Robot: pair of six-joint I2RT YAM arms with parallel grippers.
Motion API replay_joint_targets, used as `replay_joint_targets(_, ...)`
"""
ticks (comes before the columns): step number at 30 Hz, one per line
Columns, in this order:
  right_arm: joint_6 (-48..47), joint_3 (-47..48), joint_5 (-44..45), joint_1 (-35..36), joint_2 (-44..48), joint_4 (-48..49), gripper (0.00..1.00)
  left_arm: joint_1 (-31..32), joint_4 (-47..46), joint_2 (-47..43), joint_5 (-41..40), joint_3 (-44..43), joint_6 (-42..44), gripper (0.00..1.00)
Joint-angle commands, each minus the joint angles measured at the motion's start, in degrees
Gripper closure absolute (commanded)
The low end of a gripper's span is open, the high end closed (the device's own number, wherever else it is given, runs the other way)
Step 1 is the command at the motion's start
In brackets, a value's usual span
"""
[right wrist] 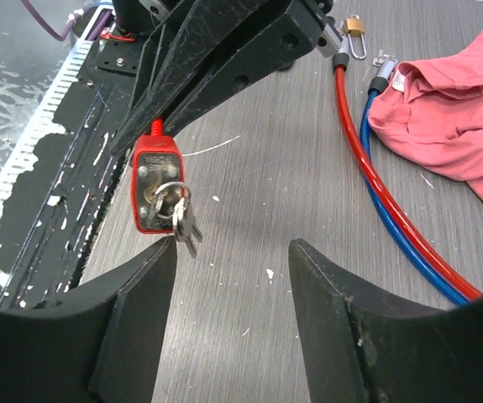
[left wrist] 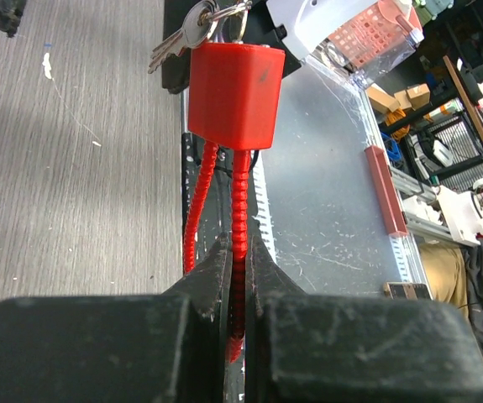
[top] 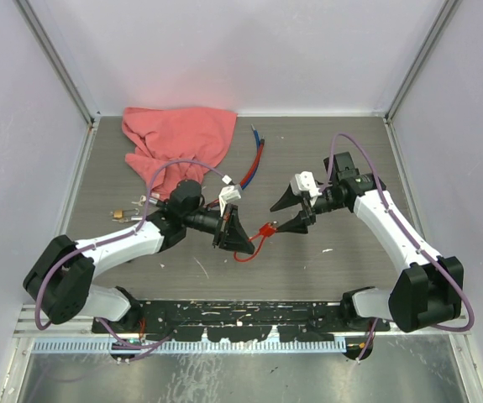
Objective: Lock with the key
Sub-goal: Lock the lock.
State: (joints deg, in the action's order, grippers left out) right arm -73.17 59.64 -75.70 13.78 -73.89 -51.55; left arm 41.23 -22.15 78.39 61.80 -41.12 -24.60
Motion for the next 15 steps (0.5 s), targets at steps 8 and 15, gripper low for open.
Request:
replay_joint_targets(8,2.41,1.20,-2.92,0.63,1.35,3.21,0.54,0.65,-2.48,-2.16,0.76,-1.94,0.09,1.00)
replay_joint_targets(15,-1.43,2.65,-6.33,0.85,2.06,-0.04,0.66,0.71,-2.46,-2.12,0.84,-1.76,0.16,1.00)
